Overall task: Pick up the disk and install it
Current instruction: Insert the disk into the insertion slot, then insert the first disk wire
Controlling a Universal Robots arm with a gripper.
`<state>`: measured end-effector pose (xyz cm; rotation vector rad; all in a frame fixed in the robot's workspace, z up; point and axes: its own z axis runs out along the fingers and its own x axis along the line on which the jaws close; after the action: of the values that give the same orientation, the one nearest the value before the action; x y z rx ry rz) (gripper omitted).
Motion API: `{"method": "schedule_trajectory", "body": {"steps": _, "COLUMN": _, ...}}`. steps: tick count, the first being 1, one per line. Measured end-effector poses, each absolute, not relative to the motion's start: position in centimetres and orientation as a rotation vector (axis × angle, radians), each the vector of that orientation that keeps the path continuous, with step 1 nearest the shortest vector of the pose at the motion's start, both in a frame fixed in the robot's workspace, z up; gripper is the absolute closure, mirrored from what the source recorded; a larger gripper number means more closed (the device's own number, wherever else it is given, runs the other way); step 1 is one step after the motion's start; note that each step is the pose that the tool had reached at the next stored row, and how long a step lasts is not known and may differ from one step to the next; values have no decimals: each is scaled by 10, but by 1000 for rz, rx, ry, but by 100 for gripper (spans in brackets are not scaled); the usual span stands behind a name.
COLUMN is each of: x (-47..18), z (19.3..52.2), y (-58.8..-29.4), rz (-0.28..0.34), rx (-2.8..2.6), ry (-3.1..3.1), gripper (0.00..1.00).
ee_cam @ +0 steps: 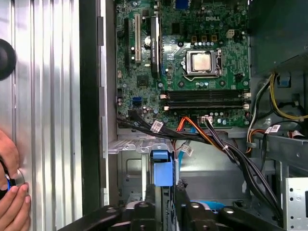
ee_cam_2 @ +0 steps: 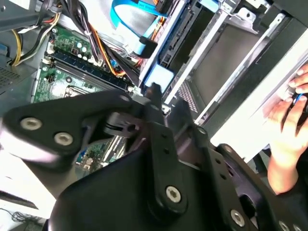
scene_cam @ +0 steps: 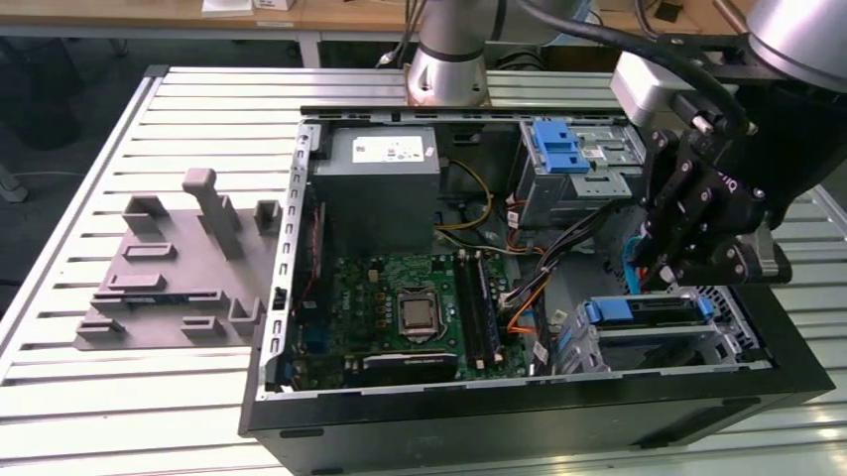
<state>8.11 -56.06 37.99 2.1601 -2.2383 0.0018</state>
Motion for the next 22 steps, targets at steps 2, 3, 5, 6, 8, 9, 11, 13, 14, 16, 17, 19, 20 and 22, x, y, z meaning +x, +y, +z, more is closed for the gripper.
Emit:
{"method": "schedule_trajectory", "body": {"steps": 2, "x": 81, "z": 377, "y": -561, "rz": 2, "rx": 2160, "ry": -2238, "gripper": 76}}
{"method": "schedule_trajectory", "body": {"steps": 3, "x": 81, "z": 375, "y": -561, "rz": 2, "rx": 2160, "ry": -2238, "gripper": 76}}
{"method": "schedule_trajectory", "body": {"steps": 5, "x": 81, "z": 372, "y": -561, "rz": 2, "rx": 2160, "ry": -2238, "gripper": 88}}
{"method": "schedule_trajectory", "body": {"steps": 6, "x": 81, "z": 371, "y": -561, "rz": 2, "rx": 2160, "ry": -2238, "gripper": 89}}
{"method": "schedule_trajectory", "body": {"steps": 8, "x": 81, "z": 370, "y": -561, "rz": 3, "rx": 2161, "ry": -2238, "gripper": 89}}
{"method": "schedule_trajectory", "body": {"steps": 9, "x": 81, "z": 370, "y": -561, "rz": 3, "rx": 2161, "ry": -2238, "gripper": 89}}
{"method": "schedule_trajectory", "body": {"steps": 11, "x": 81, "z": 370, "y": -561, "rz": 3, "rx": 2161, "ry": -2239, "gripper": 89}}
{"method": "schedule_trajectory", "body": {"steps": 13, "x": 81, "z": 370, "y": -561, "rz": 3, "rx": 2161, "ry": -2239, "gripper": 89}}
{"method": "schedule_trajectory", "body": {"steps": 14, "x": 81, "z": 370, "y": -561, "rz": 3, "rx": 2161, "ry": -2239, "gripper": 89}}
{"method": "schedule_trajectory", "body": {"steps": 16, "x": 81, "z": 370, "y": -561, "rz": 3, "rx": 2161, "ry": -2239, "gripper": 89}}
{"method": "schedule_trajectory", "body": {"steps": 17, "x": 81, "z": 370, "y": -561, "rz": 3, "rx": 2161, "ry": -2239, "gripper": 89}}
{"method": "schedule_trajectory", "body": {"steps": 19, "x": 81, "z": 370, "y": -561, "rz": 3, "rx": 2161, "ry": -2239, "gripper": 89}}
{"method": "schedule_trajectory", "body": {"steps": 20, "x": 81, "z": 370, "y": -561, "rz": 3, "rx": 2161, "ry": -2239, "gripper": 89}}
{"method": "schedule_trajectory", "body": {"steps": 22, "x": 81, "z": 370, "y": -561, "rz": 3, "rx": 2161, "ry": -2239, "gripper": 89}}
